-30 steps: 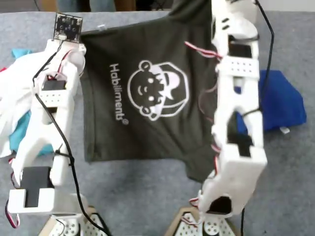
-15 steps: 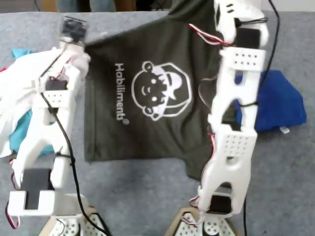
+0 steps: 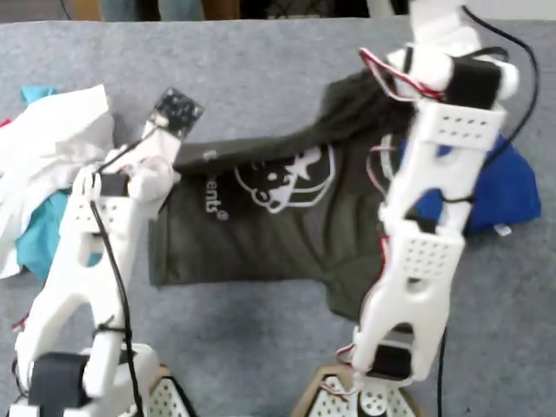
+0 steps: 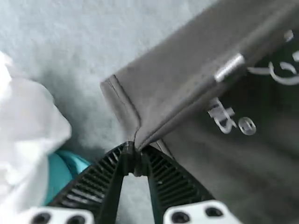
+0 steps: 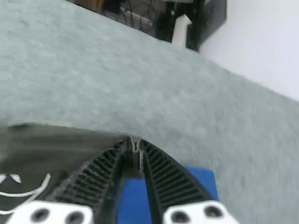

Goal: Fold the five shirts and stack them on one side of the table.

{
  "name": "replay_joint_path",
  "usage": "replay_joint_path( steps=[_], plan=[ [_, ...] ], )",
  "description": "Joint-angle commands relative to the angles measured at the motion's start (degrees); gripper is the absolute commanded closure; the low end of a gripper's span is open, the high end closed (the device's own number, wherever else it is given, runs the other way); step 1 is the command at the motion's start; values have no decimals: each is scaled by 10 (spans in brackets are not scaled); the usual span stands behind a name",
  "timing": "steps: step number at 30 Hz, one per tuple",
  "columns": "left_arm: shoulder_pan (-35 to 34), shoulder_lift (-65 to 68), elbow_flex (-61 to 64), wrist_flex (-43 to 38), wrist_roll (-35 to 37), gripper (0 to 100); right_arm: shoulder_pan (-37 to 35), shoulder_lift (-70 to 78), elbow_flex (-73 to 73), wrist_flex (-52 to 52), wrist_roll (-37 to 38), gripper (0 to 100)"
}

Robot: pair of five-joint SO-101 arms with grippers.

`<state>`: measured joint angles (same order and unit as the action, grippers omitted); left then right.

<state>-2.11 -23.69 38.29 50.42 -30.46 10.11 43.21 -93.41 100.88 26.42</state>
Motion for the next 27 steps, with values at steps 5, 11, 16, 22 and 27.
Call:
replay_joint_path(
  steps=[5, 11, 16, 22, 27],
  plan=[
    [25, -137, 87, 36, 22, 971, 68, -73, 94, 6, 9, 985],
    [56, -193, 136, 61, 42, 971, 52, -207, 358, 4, 72, 985],
    [51, -194, 197, 63, 41, 971, 54, -346, 585, -9, 122, 985],
    [51, -193, 217, 60, 49, 971, 101, -480, 863, -131, 152, 985],
    [55, -191, 221, 62, 70, 971, 147, -562, 1062, -214, 159, 985]
  ],
)
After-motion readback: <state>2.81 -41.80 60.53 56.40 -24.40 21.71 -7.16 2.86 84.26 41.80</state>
